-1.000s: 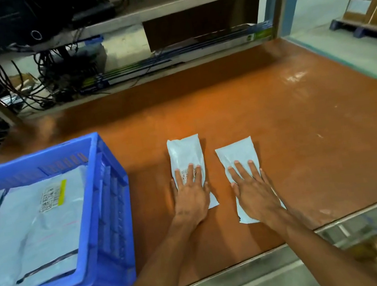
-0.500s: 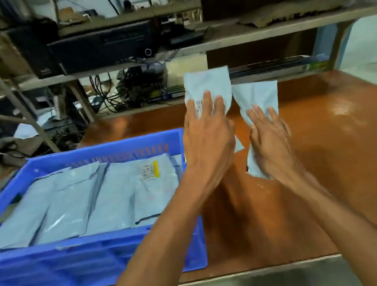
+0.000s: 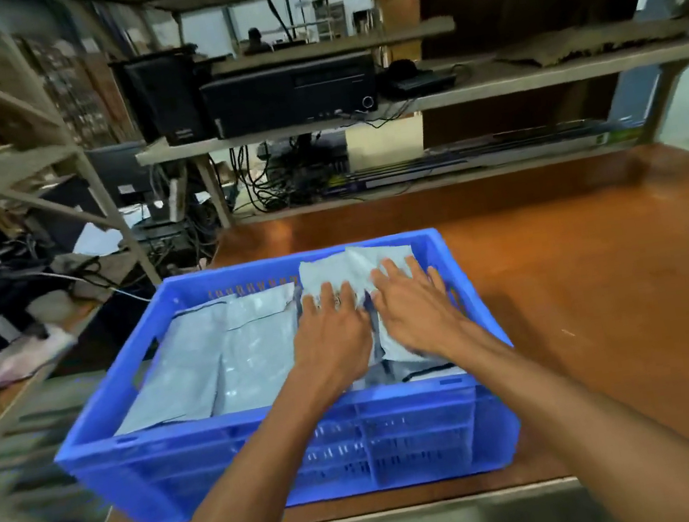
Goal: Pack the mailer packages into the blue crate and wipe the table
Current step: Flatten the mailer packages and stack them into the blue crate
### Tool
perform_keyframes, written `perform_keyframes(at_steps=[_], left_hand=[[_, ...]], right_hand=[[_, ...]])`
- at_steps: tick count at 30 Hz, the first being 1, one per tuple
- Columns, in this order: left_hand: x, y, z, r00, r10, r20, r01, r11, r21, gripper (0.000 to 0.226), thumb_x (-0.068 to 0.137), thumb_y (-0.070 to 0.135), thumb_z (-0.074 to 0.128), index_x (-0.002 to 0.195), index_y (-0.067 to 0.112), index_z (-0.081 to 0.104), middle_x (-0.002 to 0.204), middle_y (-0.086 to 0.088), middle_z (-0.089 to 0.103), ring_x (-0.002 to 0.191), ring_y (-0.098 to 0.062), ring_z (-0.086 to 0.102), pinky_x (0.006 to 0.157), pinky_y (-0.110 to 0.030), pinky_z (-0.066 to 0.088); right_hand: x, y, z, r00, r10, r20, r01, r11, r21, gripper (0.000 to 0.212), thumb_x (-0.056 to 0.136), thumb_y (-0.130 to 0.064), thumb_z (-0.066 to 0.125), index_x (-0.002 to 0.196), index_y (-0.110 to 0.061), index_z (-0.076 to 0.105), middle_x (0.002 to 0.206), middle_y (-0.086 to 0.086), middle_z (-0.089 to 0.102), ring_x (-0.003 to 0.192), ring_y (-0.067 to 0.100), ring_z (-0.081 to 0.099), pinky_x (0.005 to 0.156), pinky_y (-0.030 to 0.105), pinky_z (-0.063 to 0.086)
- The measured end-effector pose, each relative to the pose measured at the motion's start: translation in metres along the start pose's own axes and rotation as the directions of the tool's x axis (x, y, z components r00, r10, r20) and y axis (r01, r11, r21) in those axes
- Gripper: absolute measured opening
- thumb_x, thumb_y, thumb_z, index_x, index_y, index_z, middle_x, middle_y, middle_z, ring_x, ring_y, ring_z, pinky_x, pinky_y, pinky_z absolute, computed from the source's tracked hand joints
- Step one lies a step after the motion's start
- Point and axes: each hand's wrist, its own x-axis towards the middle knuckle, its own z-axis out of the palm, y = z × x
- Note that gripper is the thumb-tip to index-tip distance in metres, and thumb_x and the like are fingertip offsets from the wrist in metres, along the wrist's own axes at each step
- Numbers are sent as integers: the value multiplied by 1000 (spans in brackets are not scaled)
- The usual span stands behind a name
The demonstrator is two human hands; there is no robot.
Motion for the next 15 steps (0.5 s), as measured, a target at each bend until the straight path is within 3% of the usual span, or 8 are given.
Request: perform_keyframes(at_steps=[2, 5, 8, 10, 15], left_hand=[[12, -6, 28, 990, -29, 140, 41, 995, -89, 89, 82, 37, -15, 146, 7, 38, 159, -23, 20, 143, -49, 19, 113, -66, 16], [22, -12, 57, 972, -69, 225, 117, 972, -204, 98, 72, 48, -23, 151, 14, 24, 163, -18, 8, 146, -49, 6, 113, -64, 14], [12, -4, 44, 945, -113, 305, 220, 914, -340, 71, 93, 51, 2, 156, 18, 8, 164, -15, -4, 148, -46, -1, 118, -59, 10], [6, 1, 32, 936, -144, 322, 266, 889, -374, 65, 101, 47, 14, 157, 19, 0, 164, -15, -8, 149, -44, -3, 119, -55, 8], [4, -2, 28, 923, -142, 357, 270, 901, -340, 64, 101, 48, 14, 157, 20, 3, 164, -16, -7, 149, -43, -1, 119, -55, 7]], right_hand=[[0, 5, 10, 986, 65, 156, -62, 998, -23, 56, 104, -43, 18, 156, -23, 14, 166, 2, 2, 151, 34, -3, 119, 58, 3], [-5, 10, 16, 952, 110, 285, -80, 990, -118, 59, 102, -49, 12, 156, -33, -3, 164, -4, -15, 150, 30, -16, 119, 57, -7], [-5, 14, 17, 932, 138, 335, -80, 980, -181, 59, 101, -54, 11, 154, -38, -10, 162, -9, -22, 149, 28, -20, 119, 57, -7], [-5, 15, 19, 923, 148, 356, -78, 976, -205, 59, 101, -54, 10, 154, -39, -12, 161, -9, -23, 149, 28, -21, 119, 57, -6], [-6, 12, 19, 919, 157, 362, -74, 970, -232, 59, 102, -52, 10, 155, -36, -9, 162, -6, -22, 149, 29, -19, 119, 56, -8]])
